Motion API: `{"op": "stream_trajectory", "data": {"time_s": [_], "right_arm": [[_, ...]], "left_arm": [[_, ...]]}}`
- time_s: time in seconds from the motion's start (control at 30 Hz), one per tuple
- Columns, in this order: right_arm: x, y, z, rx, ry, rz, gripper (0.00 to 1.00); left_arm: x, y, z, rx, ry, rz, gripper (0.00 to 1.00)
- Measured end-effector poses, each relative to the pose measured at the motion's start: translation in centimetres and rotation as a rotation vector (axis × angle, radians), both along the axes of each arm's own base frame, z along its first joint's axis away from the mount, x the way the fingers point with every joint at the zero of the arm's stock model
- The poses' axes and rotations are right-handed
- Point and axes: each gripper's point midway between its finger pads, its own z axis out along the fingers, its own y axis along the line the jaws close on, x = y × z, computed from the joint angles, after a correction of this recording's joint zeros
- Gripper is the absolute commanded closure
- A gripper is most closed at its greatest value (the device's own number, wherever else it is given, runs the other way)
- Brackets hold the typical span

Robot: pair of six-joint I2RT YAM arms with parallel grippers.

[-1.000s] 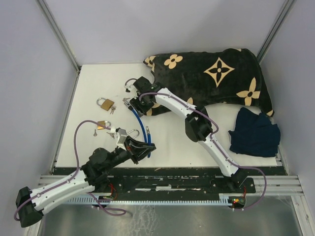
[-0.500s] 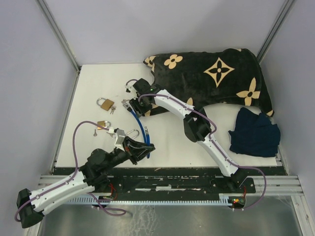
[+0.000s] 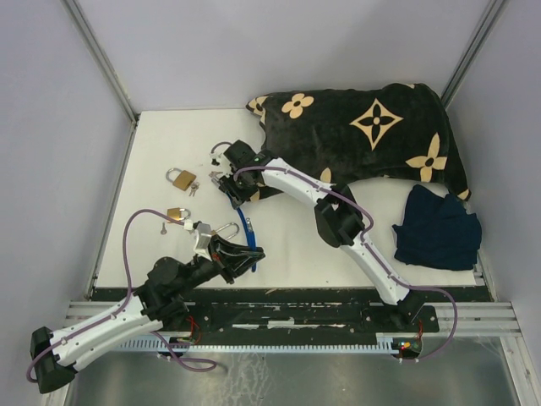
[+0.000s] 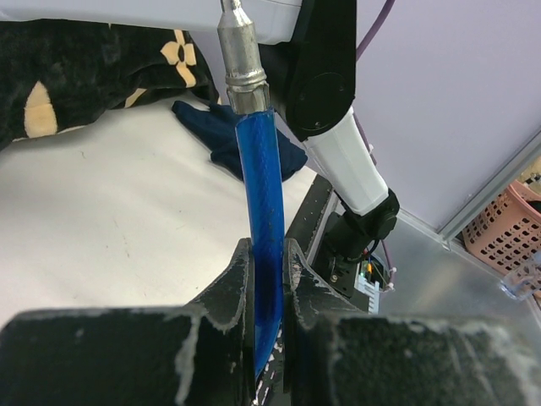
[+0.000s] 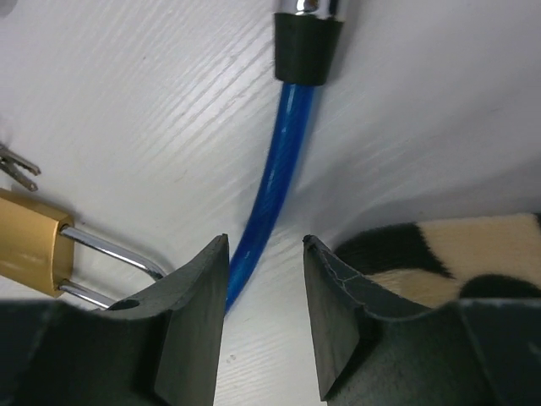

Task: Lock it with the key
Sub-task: Lock the lock.

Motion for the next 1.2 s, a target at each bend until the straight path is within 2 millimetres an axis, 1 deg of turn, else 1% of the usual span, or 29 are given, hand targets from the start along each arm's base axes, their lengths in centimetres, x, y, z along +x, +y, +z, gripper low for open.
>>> {"op": "stream_trajectory", "data": {"time_s": [0.13, 0.27, 0.67, 1.03, 1.13, 1.2], "right_arm": [[-1.4, 0.7, 0.3, 0.004, -0.002, 0.039, 0.53], [-2.0, 1.4, 1.3, 0.014, -0.024, 0.056, 0.53], [-0.2, 0.0, 0.7, -0.071, -0.119, 0.023, 0.55], [-0.8, 0.6, 0.3, -0.061, -0.101, 0.021, 0.56], [-0.9, 0.4, -0.8, -0.075, -0.094, 0.019, 0.58], [-0.7, 0.5, -0.7, -0.068, -0.102, 0.015, 0.62]], "left_arm": [[0.0, 0.1, -0.1, 0.002, 0.001, 0.0, 0.97], [-0.1, 0.1, 0.0, -0.002, -0.001, 0.0, 0.97], [-0.3, 0.4, 0.5, -0.023, -0.005, -0.002, 0.97], [-0.3, 0.4, 0.1, -0.019, -0.001, -0.002, 0.97], [-0.3, 0.5, 0.2, -0.024, -0.005, -0.002, 0.97], [-0.4, 0.5, 0.3, -0.028, -0.007, -0.002, 0.97]]}}
